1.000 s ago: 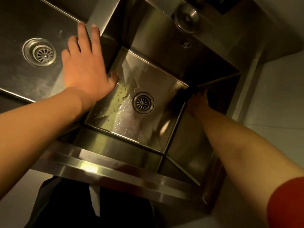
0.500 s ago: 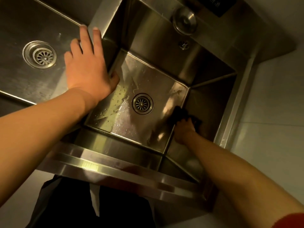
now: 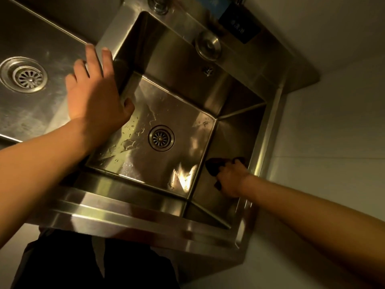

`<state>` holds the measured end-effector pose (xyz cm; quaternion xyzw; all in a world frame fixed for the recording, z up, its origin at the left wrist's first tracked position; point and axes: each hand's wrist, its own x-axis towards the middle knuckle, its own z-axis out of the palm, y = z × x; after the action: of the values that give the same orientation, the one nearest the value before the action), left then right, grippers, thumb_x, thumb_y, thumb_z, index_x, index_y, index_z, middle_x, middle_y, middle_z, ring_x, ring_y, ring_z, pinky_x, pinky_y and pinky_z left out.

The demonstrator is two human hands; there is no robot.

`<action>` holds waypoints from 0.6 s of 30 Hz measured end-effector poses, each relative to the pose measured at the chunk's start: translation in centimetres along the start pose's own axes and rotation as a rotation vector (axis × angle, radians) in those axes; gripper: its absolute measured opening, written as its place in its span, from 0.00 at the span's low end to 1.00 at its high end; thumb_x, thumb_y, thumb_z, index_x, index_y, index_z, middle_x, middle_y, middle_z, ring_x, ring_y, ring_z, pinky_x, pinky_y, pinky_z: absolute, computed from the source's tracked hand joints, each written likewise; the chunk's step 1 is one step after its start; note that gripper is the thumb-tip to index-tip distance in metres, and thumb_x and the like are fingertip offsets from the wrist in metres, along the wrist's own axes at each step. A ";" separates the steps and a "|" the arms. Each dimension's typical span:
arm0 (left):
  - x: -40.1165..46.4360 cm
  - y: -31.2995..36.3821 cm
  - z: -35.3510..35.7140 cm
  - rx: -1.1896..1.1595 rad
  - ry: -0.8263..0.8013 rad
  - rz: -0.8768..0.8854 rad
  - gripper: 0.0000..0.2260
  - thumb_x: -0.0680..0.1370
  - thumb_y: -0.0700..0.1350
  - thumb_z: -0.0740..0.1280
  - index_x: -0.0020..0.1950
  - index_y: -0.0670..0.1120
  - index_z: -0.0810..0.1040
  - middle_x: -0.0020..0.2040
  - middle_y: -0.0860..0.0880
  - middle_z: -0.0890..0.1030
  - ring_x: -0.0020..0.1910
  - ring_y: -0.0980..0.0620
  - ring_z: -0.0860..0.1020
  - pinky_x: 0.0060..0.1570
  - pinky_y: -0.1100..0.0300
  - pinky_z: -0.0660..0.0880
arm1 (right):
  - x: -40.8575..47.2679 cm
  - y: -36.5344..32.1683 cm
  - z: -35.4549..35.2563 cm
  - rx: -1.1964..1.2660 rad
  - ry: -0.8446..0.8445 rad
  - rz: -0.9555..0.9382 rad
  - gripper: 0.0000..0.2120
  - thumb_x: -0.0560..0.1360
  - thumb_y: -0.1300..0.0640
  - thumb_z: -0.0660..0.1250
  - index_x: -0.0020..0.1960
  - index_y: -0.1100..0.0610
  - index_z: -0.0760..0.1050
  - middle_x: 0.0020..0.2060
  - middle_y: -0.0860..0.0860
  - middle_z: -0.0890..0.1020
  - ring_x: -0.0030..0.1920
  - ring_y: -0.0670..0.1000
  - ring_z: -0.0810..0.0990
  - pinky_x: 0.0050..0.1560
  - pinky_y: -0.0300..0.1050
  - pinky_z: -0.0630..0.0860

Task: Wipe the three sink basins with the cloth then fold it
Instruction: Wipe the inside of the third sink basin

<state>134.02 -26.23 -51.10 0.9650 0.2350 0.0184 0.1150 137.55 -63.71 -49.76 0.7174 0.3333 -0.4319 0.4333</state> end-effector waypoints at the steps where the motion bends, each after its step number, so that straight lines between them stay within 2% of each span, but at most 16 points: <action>1: 0.0 0.0 0.0 -0.002 0.002 0.000 0.50 0.70 0.61 0.76 0.81 0.41 0.54 0.79 0.32 0.61 0.67 0.26 0.70 0.57 0.31 0.74 | 0.3 1.6 -0.9 -0.004 0.032 0.032 0.23 0.83 0.42 0.55 0.70 0.52 0.74 0.70 0.54 0.74 0.68 0.60 0.73 0.70 0.65 0.63; 4: 0.0 -0.2 0.3 -0.001 0.007 0.004 0.50 0.70 0.61 0.76 0.81 0.40 0.54 0.79 0.32 0.61 0.67 0.26 0.69 0.57 0.31 0.73 | 2.6 6.3 -3.2 -0.022 0.123 0.143 0.21 0.82 0.41 0.57 0.67 0.51 0.76 0.67 0.53 0.77 0.67 0.59 0.74 0.70 0.62 0.64; 8: 0.0 -0.5 0.6 0.013 0.008 0.003 0.49 0.70 0.61 0.74 0.81 0.41 0.54 0.79 0.32 0.60 0.68 0.26 0.69 0.58 0.31 0.72 | 6.8 8.3 -4.2 -0.064 0.087 0.254 0.20 0.82 0.44 0.58 0.69 0.50 0.75 0.69 0.53 0.75 0.70 0.60 0.71 0.72 0.63 0.61; 13: 0.0 -0.5 0.8 0.042 -0.001 0.001 0.49 0.71 0.60 0.73 0.82 0.43 0.53 0.81 0.33 0.59 0.71 0.27 0.67 0.61 0.32 0.71 | 10.2 3.4 -1.3 -0.028 0.085 0.225 0.23 0.82 0.48 0.58 0.75 0.53 0.70 0.72 0.55 0.72 0.73 0.61 0.68 0.75 0.66 0.58; 18: 0.1 -0.3 0.4 0.063 -0.020 -0.007 0.49 0.71 0.61 0.73 0.83 0.43 0.52 0.81 0.34 0.57 0.72 0.28 0.66 0.62 0.33 0.70 | 10.5 -5.4 2.4 -0.043 -0.053 0.022 0.23 0.82 0.48 0.57 0.75 0.53 0.70 0.73 0.56 0.71 0.73 0.61 0.67 0.72 0.64 0.61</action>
<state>133.98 -26.01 -51.55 0.9674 0.2379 0.0007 0.0868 136.45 -62.67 -61.73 0.6998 0.3230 -0.4387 0.4620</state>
